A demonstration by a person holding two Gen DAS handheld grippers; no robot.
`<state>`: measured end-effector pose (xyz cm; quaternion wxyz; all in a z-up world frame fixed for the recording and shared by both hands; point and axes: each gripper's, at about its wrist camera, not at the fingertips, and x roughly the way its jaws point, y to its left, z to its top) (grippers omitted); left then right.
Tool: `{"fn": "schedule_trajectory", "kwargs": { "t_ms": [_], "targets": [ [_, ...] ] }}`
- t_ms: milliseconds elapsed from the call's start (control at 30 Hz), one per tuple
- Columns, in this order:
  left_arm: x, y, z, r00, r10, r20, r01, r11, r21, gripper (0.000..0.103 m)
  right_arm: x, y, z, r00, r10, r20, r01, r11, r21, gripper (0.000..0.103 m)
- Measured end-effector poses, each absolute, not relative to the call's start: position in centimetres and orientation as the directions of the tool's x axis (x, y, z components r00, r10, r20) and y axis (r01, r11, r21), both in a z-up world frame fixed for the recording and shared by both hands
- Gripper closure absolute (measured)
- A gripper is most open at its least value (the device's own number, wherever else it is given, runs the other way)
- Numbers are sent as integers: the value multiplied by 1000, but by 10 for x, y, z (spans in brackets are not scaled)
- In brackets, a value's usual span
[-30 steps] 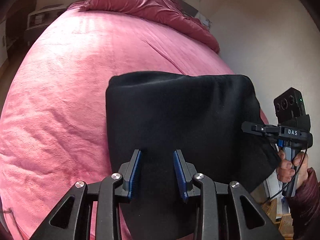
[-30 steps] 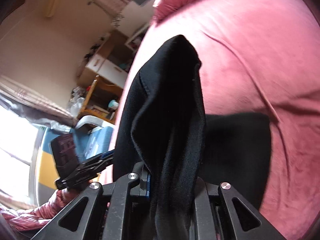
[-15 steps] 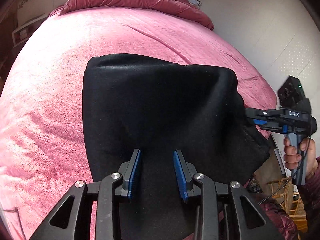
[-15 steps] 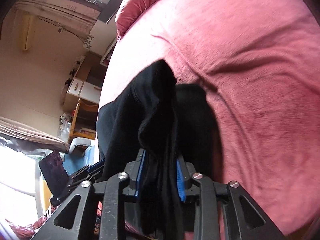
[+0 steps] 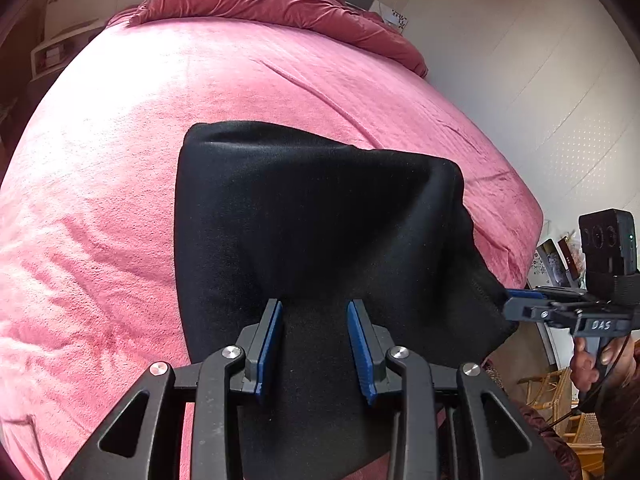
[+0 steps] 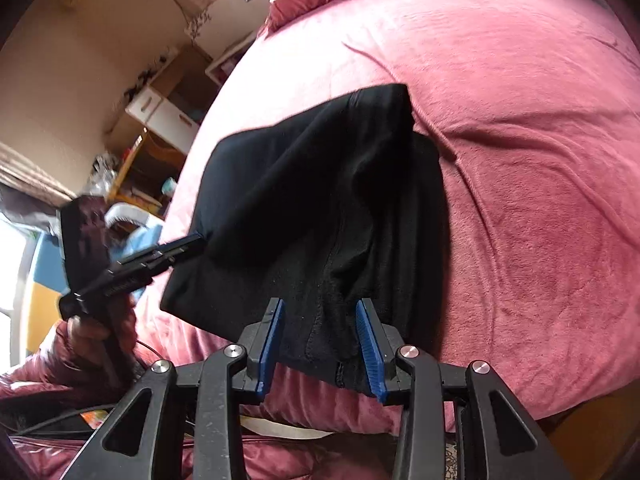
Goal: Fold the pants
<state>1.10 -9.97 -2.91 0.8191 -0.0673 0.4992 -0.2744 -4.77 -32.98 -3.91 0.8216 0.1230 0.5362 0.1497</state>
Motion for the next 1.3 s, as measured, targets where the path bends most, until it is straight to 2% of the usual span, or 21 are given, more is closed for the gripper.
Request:
{"fn": "schedule_trajectory", "kwargs": {
  "t_ms": [33,267,467,567,667,900,967,1000,1033,1100,1300],
  "targets": [
    [9,-98,-30,353,-514,-782,384,842,-380,69,-48,-326,-39,371,351,-860,-127,936,328,99],
    [-5,-86,-19,383,-511,-769,419,838,-349,69,-73,-329,-24,383,282,-880,-146,959,244,100],
    [-13,-104,-35,347,-446,-825,473,843,-257,69,-73,-348,-82,303,188,-934,-25,982,190,100],
    [-13,-106,-33,365,-422,-830,473,852,-225,66,-76,-359,-106,237,98,-966,31,994,108,103],
    [-9,-98,-29,359,-453,-816,448,851,-276,66,-86,-374,-88,315,163,-935,84,976,199,103],
    [-2,-89,-4,467,-405,-786,412,886,-211,66,-81,-379,-29,470,204,-858,52,965,258,102],
    [0,-90,5,500,-372,-782,399,900,-174,65,-70,-367,-19,498,211,-841,16,967,252,98],
    [1,-91,8,511,-361,-780,395,905,-160,65,-62,-361,-16,507,220,-833,2,966,257,90],
    [1,-92,12,525,-346,-778,391,910,-140,65,-56,-355,-16,512,222,-830,0,966,258,69],
    [2,-94,17,550,-321,-771,387,916,-105,65,-43,-347,-14,535,214,-818,6,966,257,41],
    [1,-106,21,573,-317,-756,411,909,-70,65,-3,-348,-26,547,169,-820,96,960,262,40]
  ]
}}
